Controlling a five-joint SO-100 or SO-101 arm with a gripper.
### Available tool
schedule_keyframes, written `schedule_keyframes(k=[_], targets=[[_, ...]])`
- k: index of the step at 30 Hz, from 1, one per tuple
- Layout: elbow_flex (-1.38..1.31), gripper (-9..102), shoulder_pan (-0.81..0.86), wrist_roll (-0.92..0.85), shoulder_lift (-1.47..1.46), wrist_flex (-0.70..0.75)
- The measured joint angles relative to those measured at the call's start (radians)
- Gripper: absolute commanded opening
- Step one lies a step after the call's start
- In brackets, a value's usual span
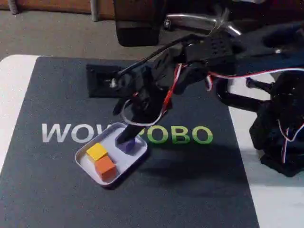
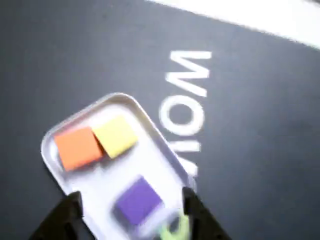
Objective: Move blocks one by one until all three blocks are in the tray.
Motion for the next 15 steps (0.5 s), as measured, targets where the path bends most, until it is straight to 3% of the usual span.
schedule_keyframes(k=[15], targets=[[0.492, 13, -0.012, -0.043, 0.690, 0.032]])
